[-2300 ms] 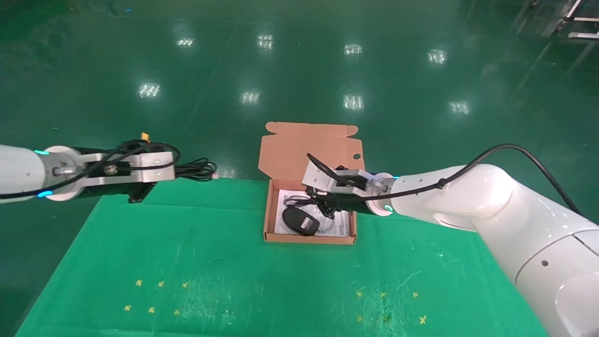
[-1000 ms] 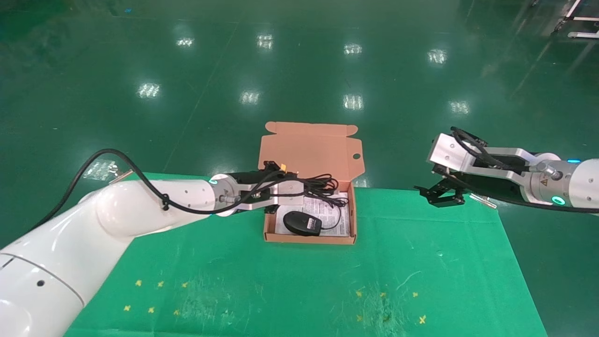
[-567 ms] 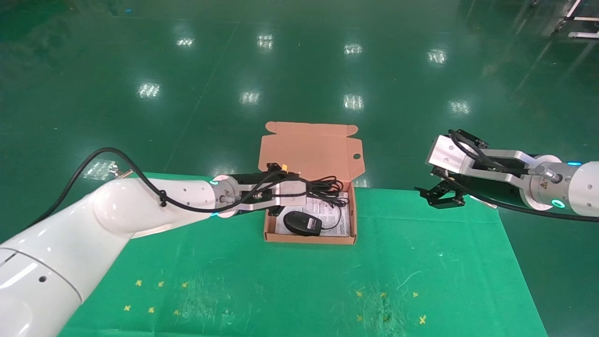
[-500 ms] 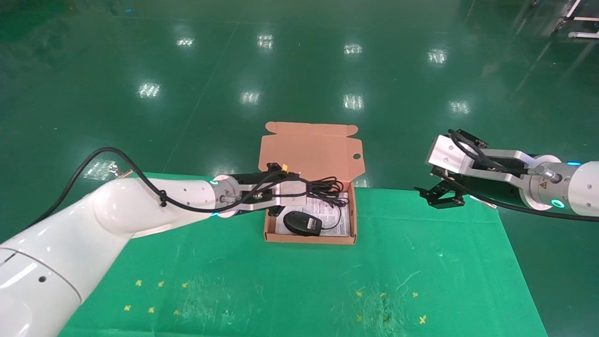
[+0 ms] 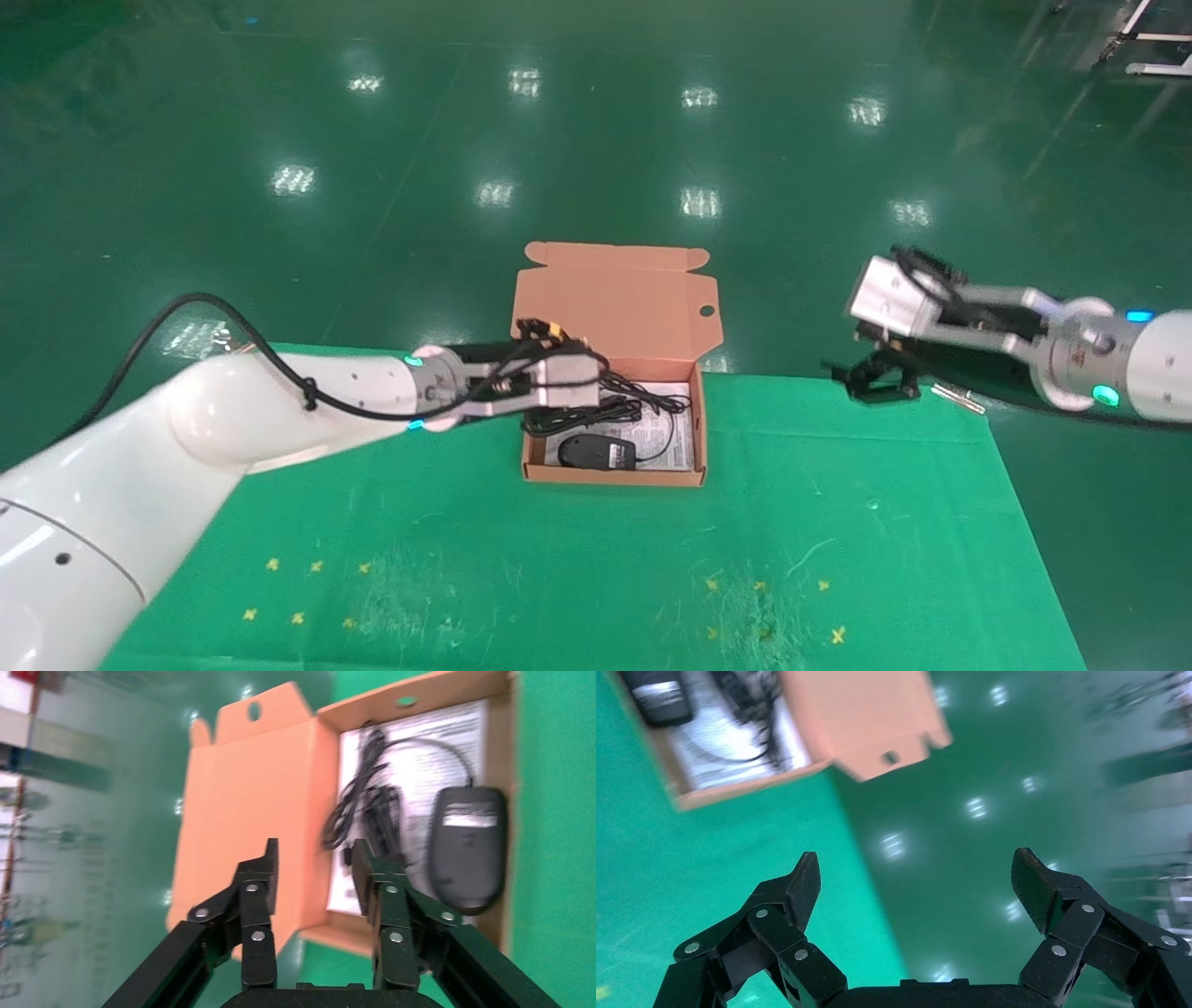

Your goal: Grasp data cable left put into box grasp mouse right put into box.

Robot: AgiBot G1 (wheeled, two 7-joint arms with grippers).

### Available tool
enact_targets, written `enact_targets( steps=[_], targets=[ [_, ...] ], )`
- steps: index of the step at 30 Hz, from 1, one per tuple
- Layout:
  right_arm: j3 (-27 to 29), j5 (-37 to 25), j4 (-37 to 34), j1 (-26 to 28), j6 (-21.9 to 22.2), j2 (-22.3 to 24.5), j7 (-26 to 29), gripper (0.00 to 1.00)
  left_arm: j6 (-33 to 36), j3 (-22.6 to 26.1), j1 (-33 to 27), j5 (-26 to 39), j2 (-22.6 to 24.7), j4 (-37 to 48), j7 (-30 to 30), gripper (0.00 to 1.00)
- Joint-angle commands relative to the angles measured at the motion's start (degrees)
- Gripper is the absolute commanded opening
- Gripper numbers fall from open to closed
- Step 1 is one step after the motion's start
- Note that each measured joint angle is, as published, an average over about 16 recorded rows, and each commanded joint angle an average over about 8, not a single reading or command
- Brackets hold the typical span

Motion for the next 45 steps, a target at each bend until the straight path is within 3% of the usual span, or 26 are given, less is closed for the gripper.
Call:
enact_targets(
  steps=[1,7,12,45],
  targets=[
    [0.35,-0.46,-0.19,0.92,0.45,-0.15,-0.44,1.00,-1.17,-0.12,-0.99,-0.11,-0.21,-0.34,-0.38,1.00],
    [0.40,-2.24,-0.65,3.09,-0.64,-0.89,-1.63,1.00,-5.17,-0.87,-4.41,-0.37,-0.11,0.38,-0.38,1.00],
    [1.87,-0.68,-0.61,2.28,-2.62,-0.91,-2.28,1.00,-4.32,-2.28,-4.28,-2.40,-1.56,-0.74,-1.35,1.00],
    [24.60,31.42,1.80,-16.40,-25.58,2.16,-9.70,1.00,25.91,-18.63,12.14,-29.23,-22.65,-20.43,-15.26,1.00]
  ],
)
